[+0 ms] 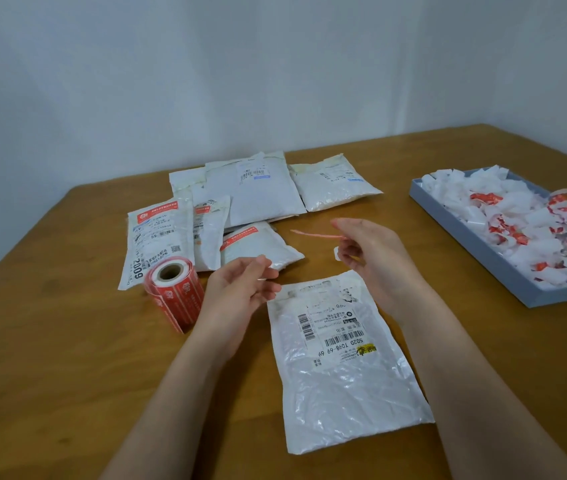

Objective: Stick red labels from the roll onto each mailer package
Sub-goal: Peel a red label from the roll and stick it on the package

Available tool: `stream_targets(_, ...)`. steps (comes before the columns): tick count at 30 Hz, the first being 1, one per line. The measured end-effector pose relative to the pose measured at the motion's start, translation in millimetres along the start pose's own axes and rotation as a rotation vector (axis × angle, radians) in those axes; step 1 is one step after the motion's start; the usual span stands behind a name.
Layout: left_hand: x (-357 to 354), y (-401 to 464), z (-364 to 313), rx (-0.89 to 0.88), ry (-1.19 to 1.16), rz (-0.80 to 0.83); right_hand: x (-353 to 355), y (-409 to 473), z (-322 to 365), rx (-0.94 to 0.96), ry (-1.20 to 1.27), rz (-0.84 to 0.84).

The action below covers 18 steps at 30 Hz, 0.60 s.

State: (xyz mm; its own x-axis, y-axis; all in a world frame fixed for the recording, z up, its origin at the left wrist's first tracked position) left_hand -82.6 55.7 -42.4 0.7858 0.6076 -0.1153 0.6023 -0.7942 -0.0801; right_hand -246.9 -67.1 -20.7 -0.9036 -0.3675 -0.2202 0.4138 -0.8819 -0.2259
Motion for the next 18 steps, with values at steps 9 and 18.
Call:
stream_targets(9,-16,-6,-5,-0.013,-0.105,0.137,-17,-9,8,0.175,-0.285,0.119)
stream_targets(18,-15,-7,-7,-0.042,-0.110,0.133,-25,-12,6,0.207,-0.354,0.207)
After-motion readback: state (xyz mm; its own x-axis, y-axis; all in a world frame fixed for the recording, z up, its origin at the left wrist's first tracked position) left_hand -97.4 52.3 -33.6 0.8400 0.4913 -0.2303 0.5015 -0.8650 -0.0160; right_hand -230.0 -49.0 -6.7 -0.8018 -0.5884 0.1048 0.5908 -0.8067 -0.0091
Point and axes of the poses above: each hand's wrist, its own y-axis towards the middle knuckle, its own x-axis out of the back of the hand, z = x × y, the point moved 8 cm from there along y, towards the middle knuckle, and after that the axes turned 7 degrees about -x, right-handed, at the moved point
